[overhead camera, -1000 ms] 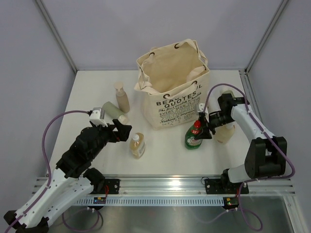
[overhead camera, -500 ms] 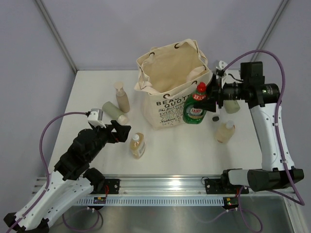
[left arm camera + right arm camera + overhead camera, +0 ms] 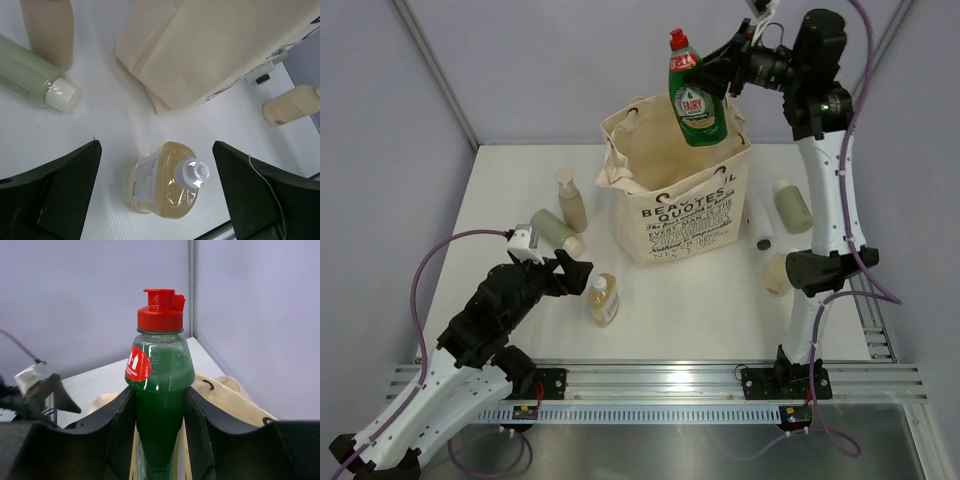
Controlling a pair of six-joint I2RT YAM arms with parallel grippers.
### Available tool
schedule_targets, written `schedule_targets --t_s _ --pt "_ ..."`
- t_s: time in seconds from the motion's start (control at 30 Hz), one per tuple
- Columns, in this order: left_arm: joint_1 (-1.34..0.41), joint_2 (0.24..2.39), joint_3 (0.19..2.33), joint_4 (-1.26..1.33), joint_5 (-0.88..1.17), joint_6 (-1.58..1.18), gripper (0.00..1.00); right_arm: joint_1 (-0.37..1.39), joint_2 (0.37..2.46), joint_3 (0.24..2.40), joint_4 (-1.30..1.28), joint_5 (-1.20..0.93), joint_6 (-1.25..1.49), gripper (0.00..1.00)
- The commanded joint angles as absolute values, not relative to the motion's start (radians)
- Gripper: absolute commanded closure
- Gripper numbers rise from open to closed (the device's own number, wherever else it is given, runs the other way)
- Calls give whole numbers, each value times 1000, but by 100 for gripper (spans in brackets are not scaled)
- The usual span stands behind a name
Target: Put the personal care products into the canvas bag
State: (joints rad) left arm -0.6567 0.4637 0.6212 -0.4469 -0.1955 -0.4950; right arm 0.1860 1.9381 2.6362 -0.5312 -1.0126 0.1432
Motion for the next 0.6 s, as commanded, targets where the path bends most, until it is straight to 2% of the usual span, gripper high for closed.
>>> schedule_targets --t_s 0.0,0.27,0.4,0.57 --pt "-657 449 600 -388 -173 -506 1 265 2026 2662 -595 -841 63 100" --pt "-657 428 591 -425 -175 -519 1 331 2019 2450 -655 -724 -170 100" --pt "-657 405 575 -445 -176 -528 1 351 1938 2182 -643 -635 -403 100" --pt "-657 390 578 -495 -241 -627 1 364 1876 1951 -572 -459 -535 100"
